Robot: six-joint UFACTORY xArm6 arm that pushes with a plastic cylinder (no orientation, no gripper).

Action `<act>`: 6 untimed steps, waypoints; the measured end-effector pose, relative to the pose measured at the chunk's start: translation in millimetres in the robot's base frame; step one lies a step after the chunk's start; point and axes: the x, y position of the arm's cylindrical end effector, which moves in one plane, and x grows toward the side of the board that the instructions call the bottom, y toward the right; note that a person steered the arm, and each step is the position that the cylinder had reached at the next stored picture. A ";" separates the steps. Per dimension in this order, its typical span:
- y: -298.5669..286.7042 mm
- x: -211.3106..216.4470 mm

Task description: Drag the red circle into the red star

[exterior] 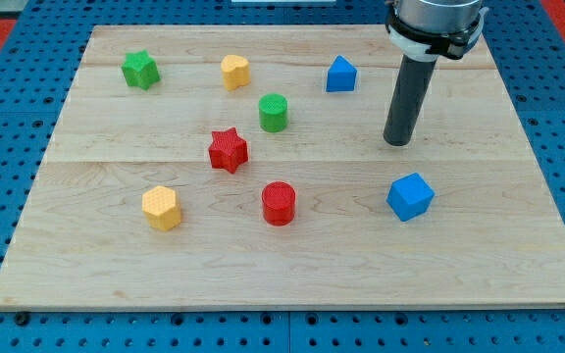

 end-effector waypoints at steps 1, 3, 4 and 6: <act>0.0 -2.1; -2.4 -19.4; -5.9 -41.7; -77.0 -14.5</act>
